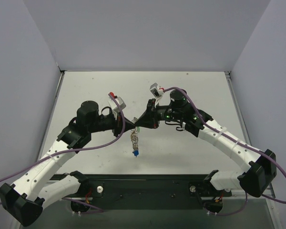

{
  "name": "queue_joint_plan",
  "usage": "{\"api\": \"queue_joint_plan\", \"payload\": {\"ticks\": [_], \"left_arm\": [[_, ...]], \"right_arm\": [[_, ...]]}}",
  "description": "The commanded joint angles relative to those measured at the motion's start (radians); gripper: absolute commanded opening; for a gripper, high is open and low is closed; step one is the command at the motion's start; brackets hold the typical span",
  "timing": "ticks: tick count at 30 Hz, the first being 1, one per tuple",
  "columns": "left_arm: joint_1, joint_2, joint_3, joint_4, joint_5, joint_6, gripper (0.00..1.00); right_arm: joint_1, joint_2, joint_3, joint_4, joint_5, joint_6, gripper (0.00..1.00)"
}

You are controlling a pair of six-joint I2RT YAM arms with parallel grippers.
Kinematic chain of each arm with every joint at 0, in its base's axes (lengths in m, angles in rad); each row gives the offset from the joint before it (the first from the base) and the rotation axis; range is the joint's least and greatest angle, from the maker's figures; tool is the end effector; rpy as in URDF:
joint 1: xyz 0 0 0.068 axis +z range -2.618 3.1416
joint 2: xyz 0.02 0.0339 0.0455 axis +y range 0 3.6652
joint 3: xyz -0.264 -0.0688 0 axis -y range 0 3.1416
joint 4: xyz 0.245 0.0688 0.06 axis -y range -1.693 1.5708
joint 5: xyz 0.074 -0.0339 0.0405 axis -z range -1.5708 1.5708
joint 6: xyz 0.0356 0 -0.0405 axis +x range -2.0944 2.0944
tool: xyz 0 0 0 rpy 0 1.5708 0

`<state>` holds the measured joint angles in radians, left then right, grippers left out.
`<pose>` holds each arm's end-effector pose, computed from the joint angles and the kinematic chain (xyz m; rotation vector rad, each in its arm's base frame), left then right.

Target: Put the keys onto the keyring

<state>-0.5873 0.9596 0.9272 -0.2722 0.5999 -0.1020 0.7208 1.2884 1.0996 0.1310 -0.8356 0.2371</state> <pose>0.1670 -0.1353 0.3507 0.8766 1.7435 -1.0258 0.2050 0.2152 0.3743 -1.0764 1.4499 1.3806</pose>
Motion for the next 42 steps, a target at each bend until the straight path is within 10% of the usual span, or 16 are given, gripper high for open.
{"api": "queue_joint_plan", "payload": {"ticks": [1,42], "left_arm": [[0.004,-0.007,0.038,0.091,0.006,-0.019,0.00],[0.006,-0.078,0.004,0.165,0.239,-0.007,0.00]], "right_arm": [[0.019,0.012,0.020,0.041,0.000,-0.025,0.00],[0.026,-0.057,-0.037,0.058,0.079,-0.051,0.00]]}}
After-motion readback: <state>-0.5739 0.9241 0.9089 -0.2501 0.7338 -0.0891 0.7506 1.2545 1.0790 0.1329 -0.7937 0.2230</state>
